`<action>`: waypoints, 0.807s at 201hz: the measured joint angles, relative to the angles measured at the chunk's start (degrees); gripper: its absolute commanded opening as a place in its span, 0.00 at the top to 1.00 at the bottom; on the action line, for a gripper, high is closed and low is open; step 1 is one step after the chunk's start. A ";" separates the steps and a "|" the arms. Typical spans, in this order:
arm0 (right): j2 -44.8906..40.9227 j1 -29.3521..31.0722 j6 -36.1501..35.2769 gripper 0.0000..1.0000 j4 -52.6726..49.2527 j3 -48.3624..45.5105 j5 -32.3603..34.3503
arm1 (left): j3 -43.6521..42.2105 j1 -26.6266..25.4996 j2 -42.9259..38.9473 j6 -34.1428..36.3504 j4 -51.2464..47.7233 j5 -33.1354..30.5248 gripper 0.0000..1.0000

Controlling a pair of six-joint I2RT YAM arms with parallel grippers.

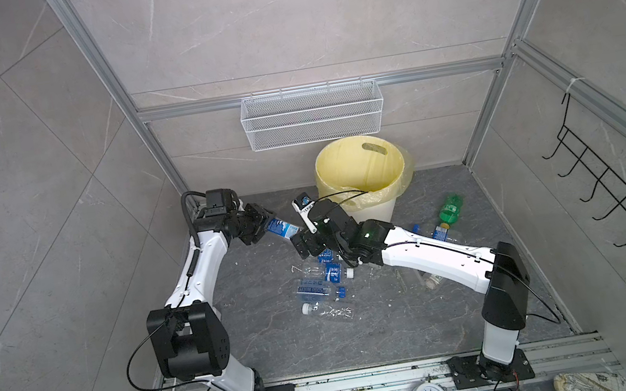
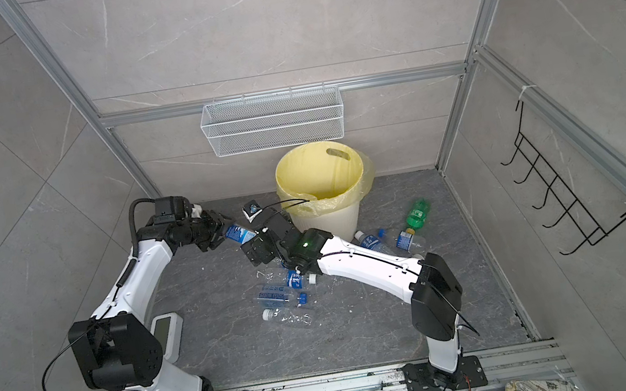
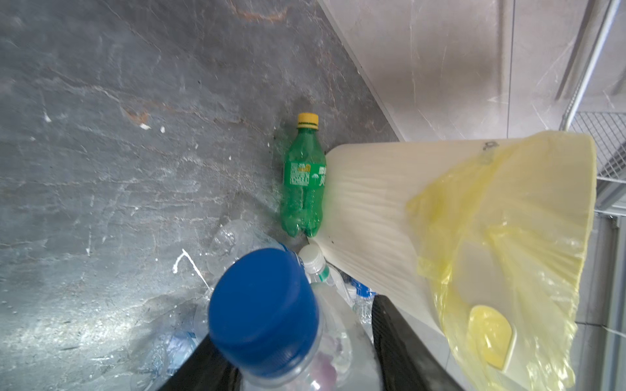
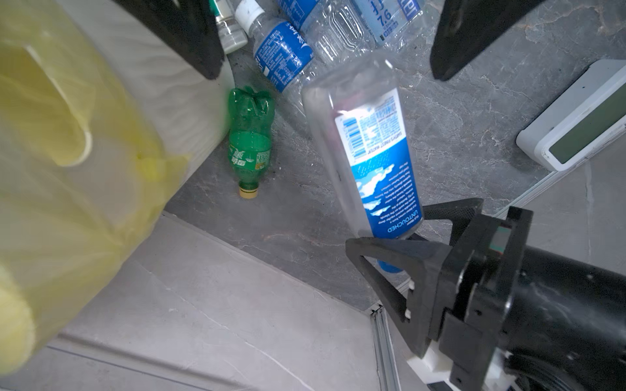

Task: Throw the plastic bottles in the bin
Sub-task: 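Grasp the blue-capped bottle with the right gripper while the left gripper holds it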

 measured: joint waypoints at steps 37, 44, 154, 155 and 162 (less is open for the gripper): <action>2.19 -0.04 0.00 0.01 0.00 0.59 -1.81 | -0.87 -1.14 -0.63 0.07 1.22 2.51 0.64; 2.60 -0.04 -0.02 0.01 0.00 0.70 -1.95 | -1.11 -1.40 -0.79 0.11 1.44 2.78 0.64; 5.70 -0.31 -0.07 0.18 -1.14 3.26 -2.45 | -3.50 -2.58 -1.60 0.55 2.97 6.01 0.64; 5.73 -0.31 -0.04 0.18 -1.14 3.26 -2.43 | -3.52 -2.58 -1.60 0.55 2.97 6.03 0.64; 5.92 -0.31 -0.04 0.20 -1.25 3.26 -2.45 | -3.67 -2.58 -1.60 0.55 2.99 6.12 0.64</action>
